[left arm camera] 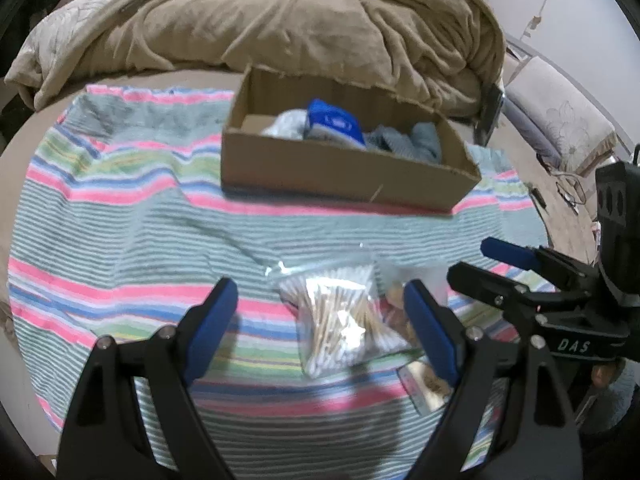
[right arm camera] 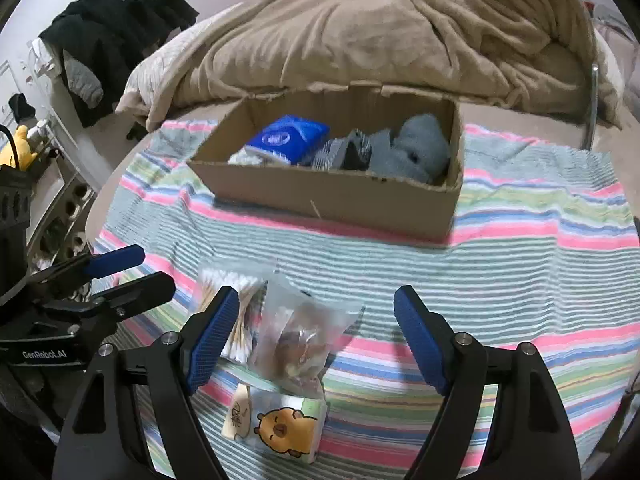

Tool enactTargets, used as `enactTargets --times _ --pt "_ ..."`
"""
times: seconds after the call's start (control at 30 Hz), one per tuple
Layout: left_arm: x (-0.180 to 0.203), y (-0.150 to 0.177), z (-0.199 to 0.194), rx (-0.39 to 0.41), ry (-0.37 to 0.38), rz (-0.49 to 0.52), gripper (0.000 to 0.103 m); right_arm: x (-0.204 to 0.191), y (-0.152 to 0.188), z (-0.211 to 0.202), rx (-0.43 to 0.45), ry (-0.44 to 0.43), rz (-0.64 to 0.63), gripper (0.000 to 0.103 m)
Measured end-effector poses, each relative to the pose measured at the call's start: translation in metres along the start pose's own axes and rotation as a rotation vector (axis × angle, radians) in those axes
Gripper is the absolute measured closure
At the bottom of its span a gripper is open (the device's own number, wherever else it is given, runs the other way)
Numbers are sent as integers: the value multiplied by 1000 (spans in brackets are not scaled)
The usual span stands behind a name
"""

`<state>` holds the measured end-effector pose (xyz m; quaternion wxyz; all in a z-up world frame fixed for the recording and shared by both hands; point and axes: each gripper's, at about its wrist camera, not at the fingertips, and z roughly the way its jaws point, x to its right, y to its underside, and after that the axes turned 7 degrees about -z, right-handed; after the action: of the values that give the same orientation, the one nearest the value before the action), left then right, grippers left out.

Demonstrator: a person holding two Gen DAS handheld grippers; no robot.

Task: Organize objects
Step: 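Move both tools back toward the cotton swab bag and clear bag, then grasp the cotton swab bag with the left tool while the right tool grasps the clear bag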

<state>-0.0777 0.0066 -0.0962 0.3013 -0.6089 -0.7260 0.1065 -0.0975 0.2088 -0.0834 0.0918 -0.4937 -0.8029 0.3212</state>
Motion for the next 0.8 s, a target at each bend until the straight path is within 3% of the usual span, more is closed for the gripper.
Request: enactTargets --times 0.8 --pt "-4 10 43 -94 -1 20 17 16 14 46 -126 -107 35 23"
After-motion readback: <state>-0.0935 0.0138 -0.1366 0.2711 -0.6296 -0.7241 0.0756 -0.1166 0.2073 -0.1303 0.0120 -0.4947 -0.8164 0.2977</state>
